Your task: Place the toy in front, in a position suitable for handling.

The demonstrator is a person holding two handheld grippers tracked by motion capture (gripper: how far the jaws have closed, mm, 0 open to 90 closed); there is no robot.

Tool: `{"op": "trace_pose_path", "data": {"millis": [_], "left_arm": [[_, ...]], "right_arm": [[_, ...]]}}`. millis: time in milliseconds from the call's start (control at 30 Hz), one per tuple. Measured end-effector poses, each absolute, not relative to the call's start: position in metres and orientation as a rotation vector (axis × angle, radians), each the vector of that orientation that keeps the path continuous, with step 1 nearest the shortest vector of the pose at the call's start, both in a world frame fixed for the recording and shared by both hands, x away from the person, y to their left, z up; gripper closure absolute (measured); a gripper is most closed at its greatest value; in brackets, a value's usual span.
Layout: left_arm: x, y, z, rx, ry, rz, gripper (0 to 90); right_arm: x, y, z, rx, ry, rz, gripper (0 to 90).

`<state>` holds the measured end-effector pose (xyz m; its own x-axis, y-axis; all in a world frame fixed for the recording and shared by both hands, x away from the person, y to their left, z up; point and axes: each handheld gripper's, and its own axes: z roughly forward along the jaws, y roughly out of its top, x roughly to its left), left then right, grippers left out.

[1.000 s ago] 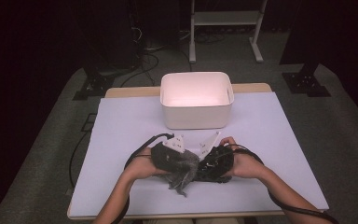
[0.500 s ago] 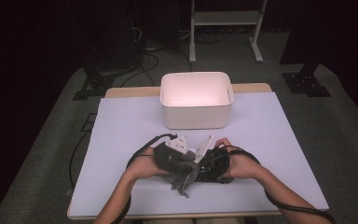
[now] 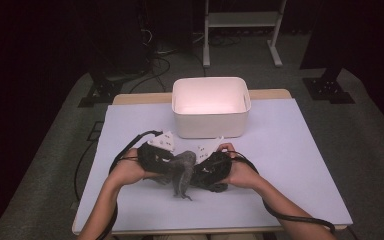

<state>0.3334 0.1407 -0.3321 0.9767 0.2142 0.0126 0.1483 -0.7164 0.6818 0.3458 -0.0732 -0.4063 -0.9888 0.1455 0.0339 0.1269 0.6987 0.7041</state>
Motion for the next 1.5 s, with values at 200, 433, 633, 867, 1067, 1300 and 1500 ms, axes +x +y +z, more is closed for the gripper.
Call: {"op": "trace_pose_path", "data": {"millis": [200, 433, 633, 867, 1067, 1300, 1500], "left_arm": [[0.331, 0.142, -0.329, 2.379, 0.254, 0.12, 76.4], [0.331, 0.125, -0.322, 2.378, 0.197, 0.118, 76.4], [0.333, 0.115, -0.319, 2.382, 0.172, 0.11, 76.4], [0.334, 0.103, -0.324, 2.398, 0.149, 0.086, 76.4], [0.334, 0.104, -0.324, 2.394, 0.16, 0.083, 76.4], [0.331, 0.139, -0.318, 2.387, 0.229, 0.129, 76.4], [0.326, 0.166, -0.315, 2.37, 0.294, 0.145, 76.4]], "right_arm": [[0.343, -0.075, -0.409, 0.242, 2.83, 1.25, 56.4], [0.336, -0.101, -0.406, 0.268, 2.803, 1.243, 56.4], [0.33, -0.135, -0.405, 0.324, 2.779, 1.241, 56.3], [0.323, -0.165, -0.403, 0.367, 2.762, 1.208, 56.3], [0.322, -0.172, -0.404, 0.398, 2.752, 1.229, 56.4], [0.335, -0.125, -0.403, 0.319, 2.756, 1.308, 56.4], [0.34, -0.08, -0.407, 0.242, 2.763, 1.381, 56.4]]}}
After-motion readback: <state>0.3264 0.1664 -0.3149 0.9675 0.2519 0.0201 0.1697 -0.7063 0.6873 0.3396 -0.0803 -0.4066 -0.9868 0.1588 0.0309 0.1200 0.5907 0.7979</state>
